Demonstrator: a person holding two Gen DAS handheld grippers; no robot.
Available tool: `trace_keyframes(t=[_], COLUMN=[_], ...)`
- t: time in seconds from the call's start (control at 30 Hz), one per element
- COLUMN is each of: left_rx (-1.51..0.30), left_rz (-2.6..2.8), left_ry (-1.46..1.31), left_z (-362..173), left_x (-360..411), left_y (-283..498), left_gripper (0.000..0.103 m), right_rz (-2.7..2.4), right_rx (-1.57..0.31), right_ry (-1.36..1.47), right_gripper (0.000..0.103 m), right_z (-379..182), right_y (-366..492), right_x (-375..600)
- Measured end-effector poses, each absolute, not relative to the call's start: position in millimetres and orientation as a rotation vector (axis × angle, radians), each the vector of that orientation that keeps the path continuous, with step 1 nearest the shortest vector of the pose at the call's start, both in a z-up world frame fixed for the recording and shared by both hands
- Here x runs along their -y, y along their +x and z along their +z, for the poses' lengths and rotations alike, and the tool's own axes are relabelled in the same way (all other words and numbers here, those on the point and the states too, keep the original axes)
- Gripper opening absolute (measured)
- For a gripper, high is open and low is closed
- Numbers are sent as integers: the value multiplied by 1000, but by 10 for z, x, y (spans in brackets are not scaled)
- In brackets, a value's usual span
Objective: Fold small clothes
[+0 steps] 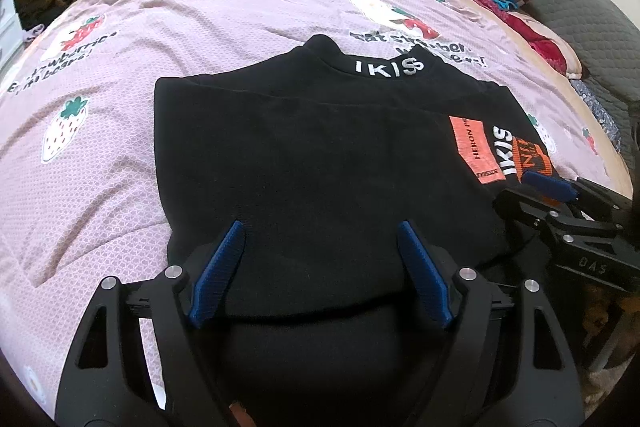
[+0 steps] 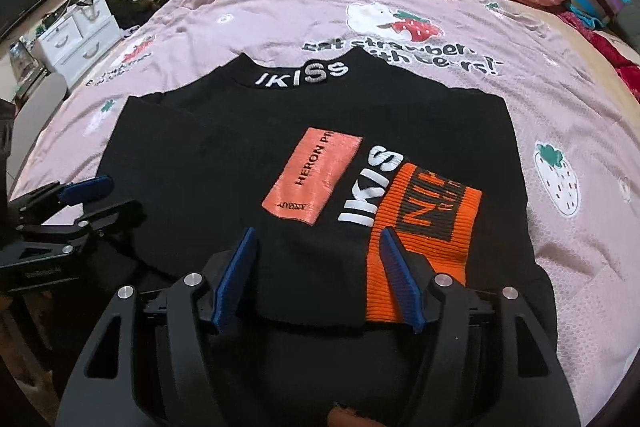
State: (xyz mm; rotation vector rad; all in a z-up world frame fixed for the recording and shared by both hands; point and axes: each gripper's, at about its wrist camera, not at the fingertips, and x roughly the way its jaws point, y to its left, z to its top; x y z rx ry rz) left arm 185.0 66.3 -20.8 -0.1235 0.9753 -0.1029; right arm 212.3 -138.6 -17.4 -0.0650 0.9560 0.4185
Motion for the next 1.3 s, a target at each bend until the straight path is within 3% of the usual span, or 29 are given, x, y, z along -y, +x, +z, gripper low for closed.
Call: trace_keyframes(t=[0.4, 0.67, 0.8, 1.3], left_rx=[-960, -889, -872, -827], left_rz=[-115, -75, -52, 3], left_ry=[-158, -162, -162, -195], left_z=[-143, 44, 87, 166], left_x=[-700, -802, -858, -975], left_y=[1792, 1689, 1658, 1500], left_gripper=[75, 93, 94, 94], right_rz=[452, 466, 452, 425], right_rx=[-886, -841, -813, -712], right_ry=[-15, 54, 88, 92], right_gripper=[76, 87, 92, 94], right_z=[35, 152, 213, 430], right_y=[2021, 1999, 1979, 1840], right_x=[1428, 1521, 1587, 1720])
